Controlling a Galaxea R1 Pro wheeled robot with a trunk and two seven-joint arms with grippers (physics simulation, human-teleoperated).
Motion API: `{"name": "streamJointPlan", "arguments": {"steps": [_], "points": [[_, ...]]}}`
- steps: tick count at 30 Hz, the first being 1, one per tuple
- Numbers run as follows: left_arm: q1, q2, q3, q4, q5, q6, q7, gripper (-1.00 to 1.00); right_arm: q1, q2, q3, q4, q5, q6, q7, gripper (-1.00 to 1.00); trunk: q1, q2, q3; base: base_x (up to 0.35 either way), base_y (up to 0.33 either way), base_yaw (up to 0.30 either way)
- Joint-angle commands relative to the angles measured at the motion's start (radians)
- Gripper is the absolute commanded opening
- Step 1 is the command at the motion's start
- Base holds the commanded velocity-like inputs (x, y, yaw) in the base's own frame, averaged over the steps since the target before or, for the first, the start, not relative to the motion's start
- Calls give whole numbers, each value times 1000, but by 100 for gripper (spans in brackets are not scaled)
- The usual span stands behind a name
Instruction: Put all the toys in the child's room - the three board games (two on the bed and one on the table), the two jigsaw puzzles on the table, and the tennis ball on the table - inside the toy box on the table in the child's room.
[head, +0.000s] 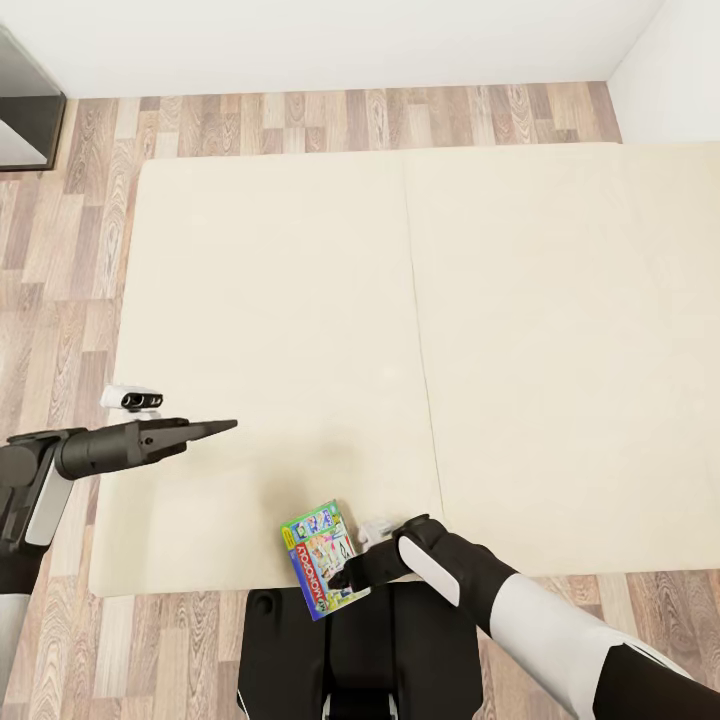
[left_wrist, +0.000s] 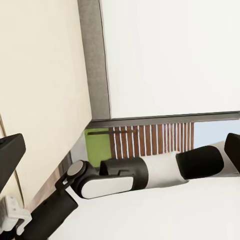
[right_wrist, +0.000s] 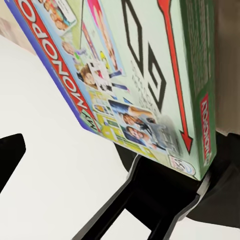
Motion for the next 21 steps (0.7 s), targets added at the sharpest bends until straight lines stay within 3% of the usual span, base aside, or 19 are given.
{"name": "streamJointPlan", "arguments": {"steps": [1, 21], "points": [[3, 0, 0, 0, 0, 11, -4, 100, -1, 0, 1, 0, 5, 2, 5, 100, 1, -2, -1, 0, 0, 0], [46, 3, 2, 0, 2, 10, -4, 100, 1, -4, -5, 2, -5, 4, 4, 100, 1, -2, -1, 0, 0, 0]]}}
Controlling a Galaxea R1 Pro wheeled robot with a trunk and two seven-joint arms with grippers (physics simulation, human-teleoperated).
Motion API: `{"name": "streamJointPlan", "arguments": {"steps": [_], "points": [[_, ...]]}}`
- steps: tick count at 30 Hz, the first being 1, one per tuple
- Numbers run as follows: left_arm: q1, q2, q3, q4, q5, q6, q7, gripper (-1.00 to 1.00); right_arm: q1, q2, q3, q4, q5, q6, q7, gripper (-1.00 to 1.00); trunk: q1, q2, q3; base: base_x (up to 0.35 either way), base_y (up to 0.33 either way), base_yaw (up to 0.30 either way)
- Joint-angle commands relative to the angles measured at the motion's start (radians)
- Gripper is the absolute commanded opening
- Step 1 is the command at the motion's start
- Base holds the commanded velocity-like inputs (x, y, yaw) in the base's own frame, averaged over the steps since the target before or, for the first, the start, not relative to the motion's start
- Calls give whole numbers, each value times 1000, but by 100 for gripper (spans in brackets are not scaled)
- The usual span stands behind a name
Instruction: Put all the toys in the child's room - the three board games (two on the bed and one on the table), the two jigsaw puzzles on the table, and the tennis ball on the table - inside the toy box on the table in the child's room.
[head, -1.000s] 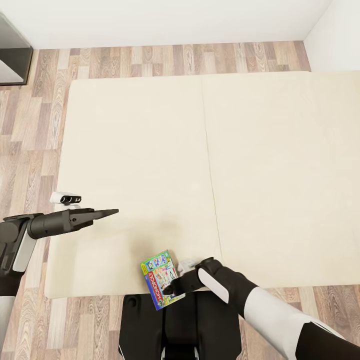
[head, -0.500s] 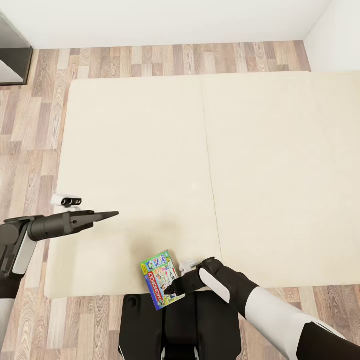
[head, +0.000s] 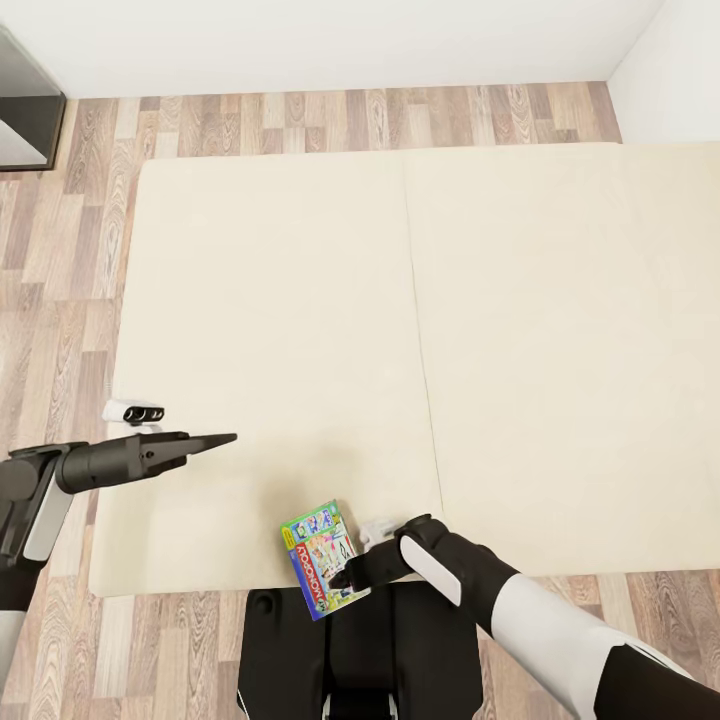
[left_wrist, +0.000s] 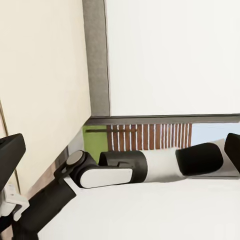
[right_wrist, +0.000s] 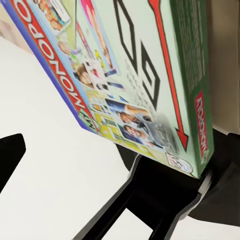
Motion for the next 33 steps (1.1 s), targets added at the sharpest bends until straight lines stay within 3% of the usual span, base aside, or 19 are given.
{"name": "streamJointPlan", "arguments": {"steps": [1, 15, 33], "points": [[3, 1, 0, 0, 0, 11, -4, 100, -1, -1, 1, 1, 4, 2, 5, 100, 1, -2, -1, 0, 0, 0], [43, 1, 6, 1, -2, 11, -4, 100, 6, -20, -6, 27, -4, 4, 17, 100, 1, -2, -1, 0, 4, 0], [60, 0, 59, 1, -1, 11, -4, 100, 10, -23, -6, 27, -6, 3, 21, 100, 1, -2, -1, 0, 0, 0]]}}
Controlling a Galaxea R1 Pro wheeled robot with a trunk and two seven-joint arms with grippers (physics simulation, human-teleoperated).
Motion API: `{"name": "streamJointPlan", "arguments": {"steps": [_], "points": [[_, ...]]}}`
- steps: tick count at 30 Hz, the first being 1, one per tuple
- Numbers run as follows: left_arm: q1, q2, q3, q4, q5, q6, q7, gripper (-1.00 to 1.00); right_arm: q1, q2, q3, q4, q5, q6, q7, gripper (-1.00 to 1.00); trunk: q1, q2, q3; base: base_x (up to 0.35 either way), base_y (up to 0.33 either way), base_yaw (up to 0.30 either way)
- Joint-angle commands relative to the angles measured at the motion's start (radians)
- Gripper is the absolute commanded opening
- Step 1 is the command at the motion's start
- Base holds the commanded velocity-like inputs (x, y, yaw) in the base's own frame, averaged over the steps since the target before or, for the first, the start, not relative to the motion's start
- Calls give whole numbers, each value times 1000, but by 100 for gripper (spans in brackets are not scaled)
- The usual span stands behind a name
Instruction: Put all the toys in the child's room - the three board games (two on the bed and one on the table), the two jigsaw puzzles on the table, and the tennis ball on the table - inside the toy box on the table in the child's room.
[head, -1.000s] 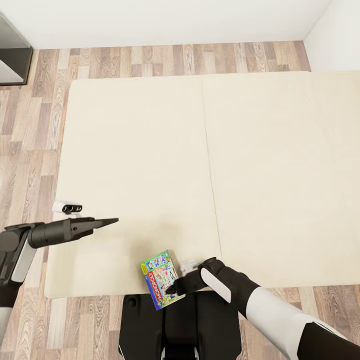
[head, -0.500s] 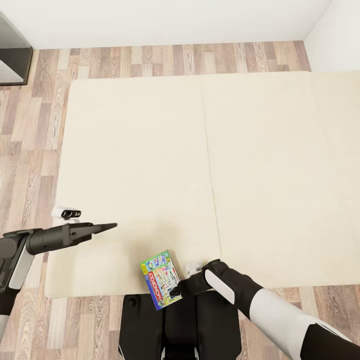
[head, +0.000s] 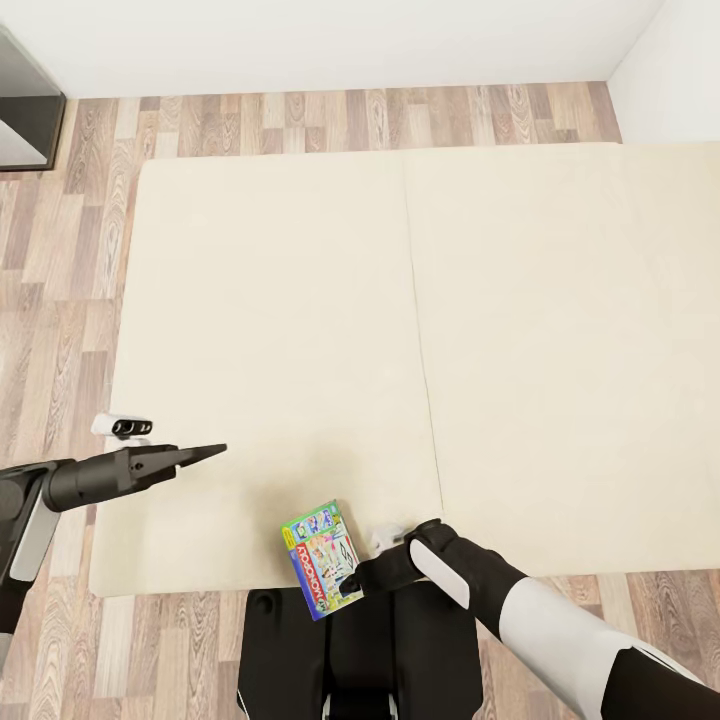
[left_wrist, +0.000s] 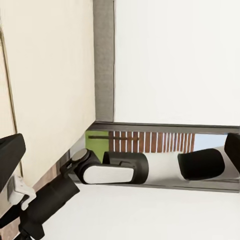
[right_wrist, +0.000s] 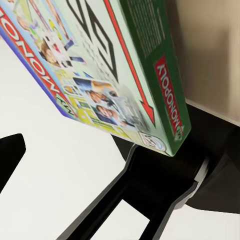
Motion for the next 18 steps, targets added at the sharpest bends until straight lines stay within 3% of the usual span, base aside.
{"name": "streamJointPlan", "arguments": {"steps": [1, 7, 10, 14, 18], "points": [[0, 0, 1, 0, 0, 11, -4, 100, -1, 0, 2, 0, 6, 2, 6, 100, 1, -2, -1, 0, 0, 0], [0, -4, 7, 0, -3, 9, -4, 100, -1, -1, 1, 0, 6, 2, 6, 100, 1, -2, -1, 0, 0, 0], [0, -3, 33, 0, -2, 9, -4, 100, -1, -1, 1, 0, 7, 2, 7, 100, 1, -2, -1, 0, 0, 0], [0, -6, 96, 0, 0, 10, -4, 100, -1, 0, 2, 1, 7, 2, 7, 100, 1, -2, -1, 0, 0, 0], [1, -8, 111, 0, 0, 10, -4, 100, -1, 0, 2, 0, 7, 2, 7, 100, 1, -2, -1, 0, 0, 0]]}}
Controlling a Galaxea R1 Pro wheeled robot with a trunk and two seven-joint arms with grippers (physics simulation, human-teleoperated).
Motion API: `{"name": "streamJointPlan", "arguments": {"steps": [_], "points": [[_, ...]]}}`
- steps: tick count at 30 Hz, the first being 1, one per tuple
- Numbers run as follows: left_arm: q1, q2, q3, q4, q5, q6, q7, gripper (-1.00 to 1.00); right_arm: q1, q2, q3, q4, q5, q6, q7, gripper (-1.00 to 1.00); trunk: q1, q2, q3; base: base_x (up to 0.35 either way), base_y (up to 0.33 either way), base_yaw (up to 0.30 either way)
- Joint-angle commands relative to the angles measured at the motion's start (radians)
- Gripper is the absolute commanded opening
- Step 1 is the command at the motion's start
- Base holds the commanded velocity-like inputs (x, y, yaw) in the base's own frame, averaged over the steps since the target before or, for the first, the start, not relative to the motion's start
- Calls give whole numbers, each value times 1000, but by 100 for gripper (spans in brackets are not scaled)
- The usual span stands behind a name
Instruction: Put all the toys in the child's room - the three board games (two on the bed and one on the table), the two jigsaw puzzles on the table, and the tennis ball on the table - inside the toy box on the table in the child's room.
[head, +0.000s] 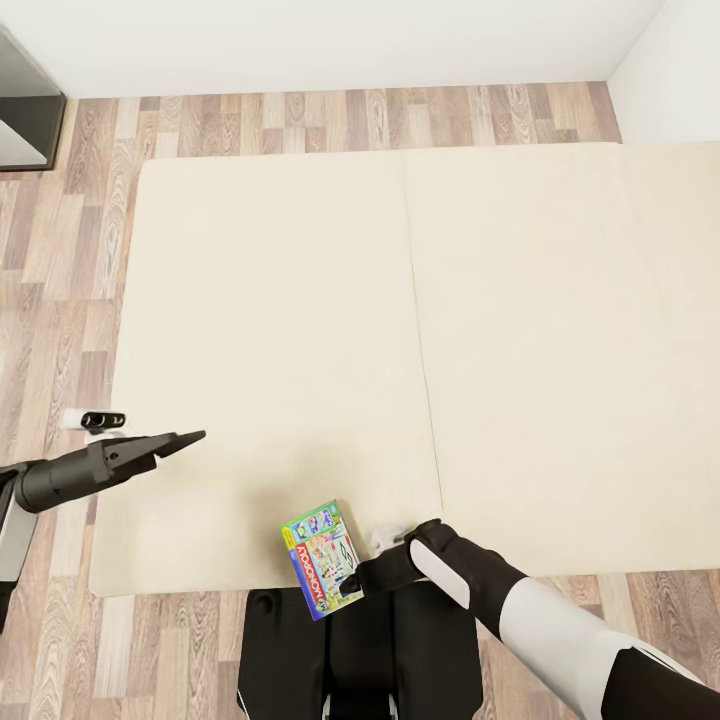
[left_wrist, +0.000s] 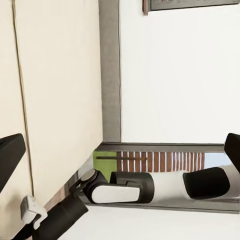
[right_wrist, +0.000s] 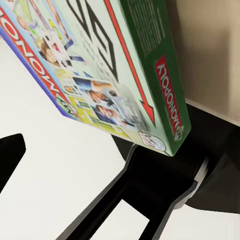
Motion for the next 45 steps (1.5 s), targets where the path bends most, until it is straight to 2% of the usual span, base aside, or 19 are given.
{"name": "streamJointPlan", "arguments": {"steps": [1, 15, 45], "points": [[1, 0, 3, 2, -1, 10, -4, 100, -1, 0, 2, 0, 6, 2, 6, 100, 1, -2, -1, 0, 0, 0], [13, 6, 13, 9, 2, 10, -4, 100, -1, 1, 3, 1, 8, 0, 5, 100, 1, -2, -1, 0, 11, 0], [21, -3, 10, 9, -1, 8, -4, 100, -1, 1, 4, 1, 14, 0, 5, 100, 1, -2, -1, 0, 21, 0]]}}
